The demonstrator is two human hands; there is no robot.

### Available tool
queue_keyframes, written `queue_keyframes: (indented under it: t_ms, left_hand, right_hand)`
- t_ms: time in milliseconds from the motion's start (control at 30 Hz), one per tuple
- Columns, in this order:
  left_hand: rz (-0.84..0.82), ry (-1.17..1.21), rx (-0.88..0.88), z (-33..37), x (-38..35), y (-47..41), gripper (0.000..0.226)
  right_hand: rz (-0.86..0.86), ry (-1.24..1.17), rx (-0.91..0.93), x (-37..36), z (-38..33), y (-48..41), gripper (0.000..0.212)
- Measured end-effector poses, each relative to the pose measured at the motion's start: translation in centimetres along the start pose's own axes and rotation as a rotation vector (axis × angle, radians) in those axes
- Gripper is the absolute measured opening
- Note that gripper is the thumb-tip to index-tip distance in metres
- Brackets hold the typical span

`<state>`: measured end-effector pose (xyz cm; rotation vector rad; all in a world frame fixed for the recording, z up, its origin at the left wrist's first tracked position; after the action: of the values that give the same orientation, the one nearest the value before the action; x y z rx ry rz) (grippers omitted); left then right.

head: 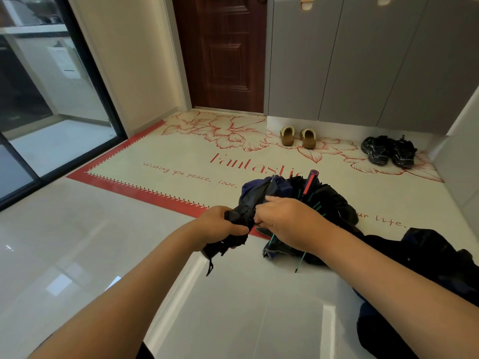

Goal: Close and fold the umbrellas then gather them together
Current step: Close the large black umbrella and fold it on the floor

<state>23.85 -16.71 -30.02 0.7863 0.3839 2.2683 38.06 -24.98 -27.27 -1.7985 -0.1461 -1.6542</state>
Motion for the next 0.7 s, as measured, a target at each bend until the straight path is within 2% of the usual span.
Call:
queue_keyframes:
  t_ms: [67, 200, 367, 467, 600, 700]
  left_hand:
    - [0.054, 0.001, -0.038, -0.1, -0.1, -0.1, 0.019]
    - [0.125, 0.009, -0.143, 0.7, 0.2, 0.0, 0.015]
    - [0.086, -0.231, -0.133, 0.2, -0.4, -0.4, 0.015]
    - [0.134, -0.347, -0.167, 0.1, -0.7, -0.6, 0.015]
    - [0.199, -0.498, -0.204, 0.8, -1.5, -0.4, 0.020]
    - [0.240, -0.634, -0.241, 1.3, -2.1, -0.1, 0.024]
  right_hand:
    - [0.033, 0.019, 0.049, 0.4, -0.7, 0.2, 0.028]
    - [0.124, 0.092, 0.140, 2.0, -1.2, 0.0, 0.018]
    - [0.074, 0.182, 0.179, 1.3, -1.4, -0.6, 0.023]
    - [0.028, 0.074, 0.117, 0.3, -0.6, -0.6, 0.018]
    - [0.113, 0.079, -0.037, 0.2, 0.5, -0.5, 0.016]
    - [0.192, 0.039, -0.062, 0.3, 0.2, -0.4, 0.015]
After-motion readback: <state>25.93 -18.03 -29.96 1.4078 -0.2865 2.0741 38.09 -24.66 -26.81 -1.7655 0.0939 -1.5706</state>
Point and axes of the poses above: each hand's wrist, its own y-axis away from the middle knuckle, its own x-axis out of the back of the hand, z = x × y, the point moved 5 cm from there along -y, towards the middle knuckle, and after that the axes turned 6 degrees about x, right-handed, at the moved point
